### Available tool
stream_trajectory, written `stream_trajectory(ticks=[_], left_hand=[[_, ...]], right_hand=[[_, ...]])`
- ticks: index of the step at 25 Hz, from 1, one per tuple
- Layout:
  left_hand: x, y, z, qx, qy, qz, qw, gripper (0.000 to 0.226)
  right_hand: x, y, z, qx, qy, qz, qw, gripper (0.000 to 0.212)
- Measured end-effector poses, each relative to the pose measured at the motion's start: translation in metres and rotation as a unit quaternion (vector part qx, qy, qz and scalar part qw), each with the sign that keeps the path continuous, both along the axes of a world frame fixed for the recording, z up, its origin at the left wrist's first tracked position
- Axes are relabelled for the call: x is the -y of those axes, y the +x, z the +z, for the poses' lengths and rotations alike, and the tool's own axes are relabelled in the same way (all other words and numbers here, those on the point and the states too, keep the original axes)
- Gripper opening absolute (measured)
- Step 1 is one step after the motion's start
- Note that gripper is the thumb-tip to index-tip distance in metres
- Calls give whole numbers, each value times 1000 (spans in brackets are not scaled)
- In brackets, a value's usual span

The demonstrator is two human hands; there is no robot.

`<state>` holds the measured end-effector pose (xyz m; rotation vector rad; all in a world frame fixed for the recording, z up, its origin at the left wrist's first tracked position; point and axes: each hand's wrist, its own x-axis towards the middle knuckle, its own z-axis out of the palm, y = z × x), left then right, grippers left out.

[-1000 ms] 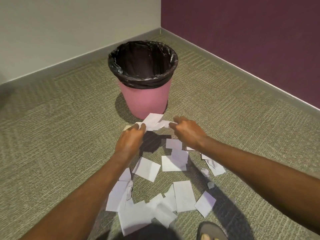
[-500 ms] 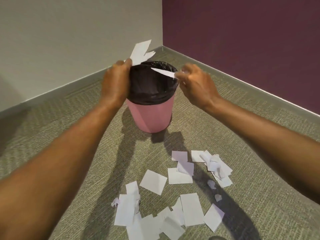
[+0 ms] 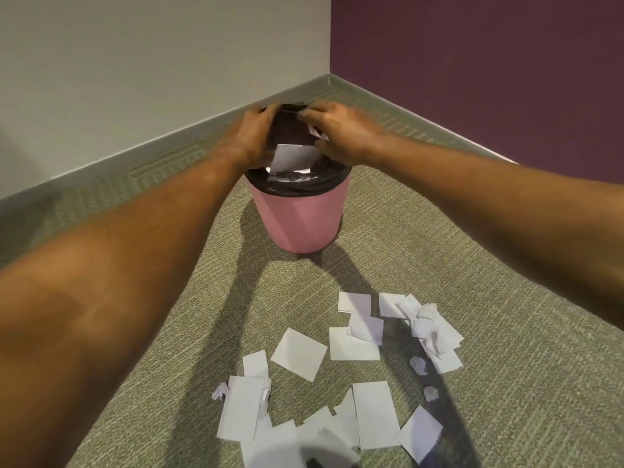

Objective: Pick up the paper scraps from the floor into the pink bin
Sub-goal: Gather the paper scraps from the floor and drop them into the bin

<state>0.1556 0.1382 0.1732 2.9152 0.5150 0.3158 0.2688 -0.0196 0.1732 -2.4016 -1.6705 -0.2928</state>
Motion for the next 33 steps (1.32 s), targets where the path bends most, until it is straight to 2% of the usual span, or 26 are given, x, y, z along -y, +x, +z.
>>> stream_trajectory(ticks=[3,7,9,11,13,16,19,22,25,27,30,33], left_hand=[[-12,-24,-7,36,14,43,998,54],[-2,-66,-33,176,29,86,980,25],[19,-92,-65,210,23,90,973,18],[48,-118,-110,160,10,62,985,16],[80,-138,-155,57,-27,11,998,23],[125,-146,-204,-88,-101,-51,990,44],[170,-137,-234,-215,-113,-97,965,77],[199,-121,-250,-286,-96,-128,945,103],[206,-96,-258,-304,-23,-157,939,116],[201,-77,-258,-321,-15,-158,934,124],[195,-57,-257,-347,-33,-170,922,129],[202,-59,-261,-389,-28,-204,898,123]], right_hand=[[-4,3,-3,-73,25,-13,997,54],[25,-9,-3,-102,136,-46,984,22],[55,-24,-16,-134,171,-77,973,13],[93,-38,-45,-180,121,-122,968,12],[134,-48,-85,-224,-6,-163,961,23],[191,-56,-138,-269,-221,-209,914,63],[232,-60,-181,-304,-346,-246,853,104],[251,-64,-215,-308,-390,-255,830,124],[254,-59,-236,-268,-388,-245,847,130],[252,-53,-242,-247,-381,-227,862,130],[244,-48,-246,-213,-405,-189,869,132],[240,-49,-250,-192,-468,-143,850,132]])
